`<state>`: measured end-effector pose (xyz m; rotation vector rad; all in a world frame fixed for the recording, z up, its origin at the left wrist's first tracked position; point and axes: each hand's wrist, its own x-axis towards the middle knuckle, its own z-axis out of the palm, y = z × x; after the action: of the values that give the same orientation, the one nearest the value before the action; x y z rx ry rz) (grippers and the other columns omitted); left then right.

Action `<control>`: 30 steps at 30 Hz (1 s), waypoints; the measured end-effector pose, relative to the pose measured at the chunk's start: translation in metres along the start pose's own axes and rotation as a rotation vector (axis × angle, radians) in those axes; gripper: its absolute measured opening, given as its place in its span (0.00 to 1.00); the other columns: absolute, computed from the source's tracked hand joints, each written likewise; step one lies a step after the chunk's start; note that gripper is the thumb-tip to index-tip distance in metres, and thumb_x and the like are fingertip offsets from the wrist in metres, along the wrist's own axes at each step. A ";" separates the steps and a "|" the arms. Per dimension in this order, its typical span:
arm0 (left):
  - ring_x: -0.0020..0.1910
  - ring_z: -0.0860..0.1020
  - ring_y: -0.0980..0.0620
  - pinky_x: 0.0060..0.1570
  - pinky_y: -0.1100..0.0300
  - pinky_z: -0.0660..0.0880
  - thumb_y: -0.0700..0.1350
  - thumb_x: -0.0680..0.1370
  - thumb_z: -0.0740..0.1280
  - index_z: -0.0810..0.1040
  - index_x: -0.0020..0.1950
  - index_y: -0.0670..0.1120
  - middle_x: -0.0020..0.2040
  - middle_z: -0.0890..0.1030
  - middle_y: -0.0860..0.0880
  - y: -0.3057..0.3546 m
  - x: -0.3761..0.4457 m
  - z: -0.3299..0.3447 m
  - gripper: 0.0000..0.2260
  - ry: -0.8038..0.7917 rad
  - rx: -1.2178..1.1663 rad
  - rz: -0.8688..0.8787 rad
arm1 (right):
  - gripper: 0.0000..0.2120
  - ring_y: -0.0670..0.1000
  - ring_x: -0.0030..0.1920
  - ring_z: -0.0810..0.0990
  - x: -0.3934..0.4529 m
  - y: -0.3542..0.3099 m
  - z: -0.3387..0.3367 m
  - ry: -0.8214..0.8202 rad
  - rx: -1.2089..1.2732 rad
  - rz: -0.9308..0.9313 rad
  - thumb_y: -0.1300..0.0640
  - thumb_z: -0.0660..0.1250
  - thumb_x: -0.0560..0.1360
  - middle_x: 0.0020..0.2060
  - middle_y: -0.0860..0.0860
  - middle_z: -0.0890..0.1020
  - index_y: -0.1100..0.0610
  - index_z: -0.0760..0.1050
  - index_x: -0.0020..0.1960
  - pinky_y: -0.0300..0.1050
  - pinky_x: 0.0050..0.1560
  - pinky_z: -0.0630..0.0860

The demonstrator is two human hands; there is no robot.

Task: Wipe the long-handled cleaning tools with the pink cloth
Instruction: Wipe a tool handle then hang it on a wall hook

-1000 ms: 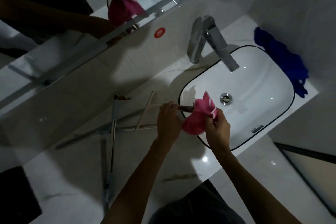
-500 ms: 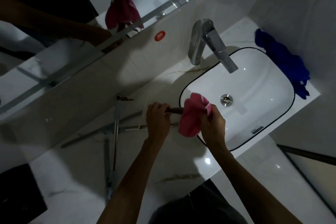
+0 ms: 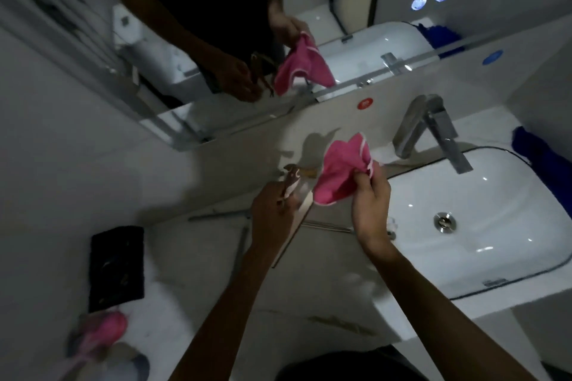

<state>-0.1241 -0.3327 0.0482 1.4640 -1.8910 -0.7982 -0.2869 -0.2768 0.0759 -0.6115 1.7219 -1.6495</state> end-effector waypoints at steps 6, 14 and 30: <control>0.39 0.82 0.56 0.38 0.56 0.79 0.46 0.80 0.68 0.78 0.57 0.49 0.42 0.84 0.53 -0.003 -0.024 -0.069 0.06 0.071 -0.215 -0.132 | 0.11 0.38 0.38 0.74 -0.037 -0.037 0.060 -0.322 -0.046 -0.136 0.58 0.58 0.84 0.38 0.43 0.78 0.54 0.76 0.46 0.34 0.41 0.70; 0.49 0.83 0.53 0.51 0.56 0.79 0.40 0.80 0.68 0.80 0.57 0.53 0.49 0.85 0.53 -0.014 -0.060 -0.129 0.10 0.208 -0.331 -0.199 | 0.15 0.44 0.34 0.73 -0.087 -0.051 0.095 -0.304 -0.091 -0.184 0.60 0.61 0.82 0.32 0.47 0.77 0.56 0.75 0.37 0.41 0.37 0.69; 0.38 0.82 0.55 0.34 0.60 0.75 0.43 0.75 0.73 0.82 0.51 0.46 0.38 0.85 0.51 -0.020 -0.106 -0.171 0.05 0.058 -0.157 -0.072 | 0.10 0.59 0.52 0.84 -0.174 -0.061 0.124 -0.455 0.028 -0.006 0.69 0.64 0.74 0.53 0.55 0.84 0.63 0.81 0.53 0.52 0.41 0.83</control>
<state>0.0405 -0.2496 0.1301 1.4484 -1.7013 -0.9064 -0.0864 -0.2388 0.1636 -0.9002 1.3633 -1.4006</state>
